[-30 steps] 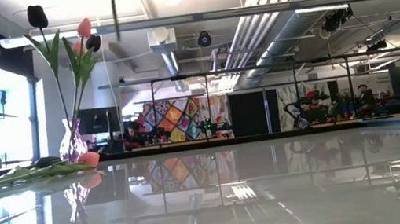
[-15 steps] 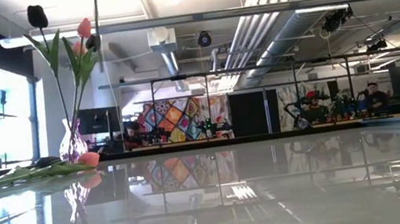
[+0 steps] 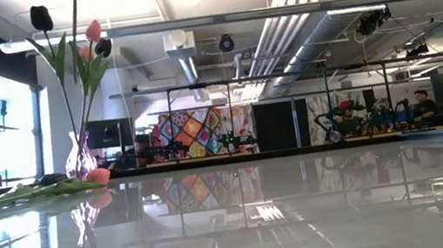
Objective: Sort flowers into vase by color
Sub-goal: Put the pink flower into the blue glass vase
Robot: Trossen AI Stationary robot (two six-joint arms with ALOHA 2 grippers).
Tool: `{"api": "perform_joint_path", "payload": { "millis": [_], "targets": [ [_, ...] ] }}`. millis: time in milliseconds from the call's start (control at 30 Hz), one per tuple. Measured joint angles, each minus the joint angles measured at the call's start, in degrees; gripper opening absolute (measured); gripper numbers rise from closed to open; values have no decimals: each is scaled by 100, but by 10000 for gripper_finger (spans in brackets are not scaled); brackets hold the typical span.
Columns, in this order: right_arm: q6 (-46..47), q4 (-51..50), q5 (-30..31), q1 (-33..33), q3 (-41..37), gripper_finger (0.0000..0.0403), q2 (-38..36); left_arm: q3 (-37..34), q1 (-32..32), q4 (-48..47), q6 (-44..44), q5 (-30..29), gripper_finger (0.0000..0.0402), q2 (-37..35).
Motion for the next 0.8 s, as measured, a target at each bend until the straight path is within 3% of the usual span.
{"api": "perform_joint_path", "payload": {
  "millis": [267,367,800],
  "targets": [
    [2,-4,-366,-186,0,0,-1,-1,563,809,759,525,179,-2],
    [172,-3,-557,-204,0,0,-2,0,760,894,757,1140,179,-18],
    [358,-4,-885,-218,0,0,-1,0,1692,778,251,2547,179,-59]
  ]
}}
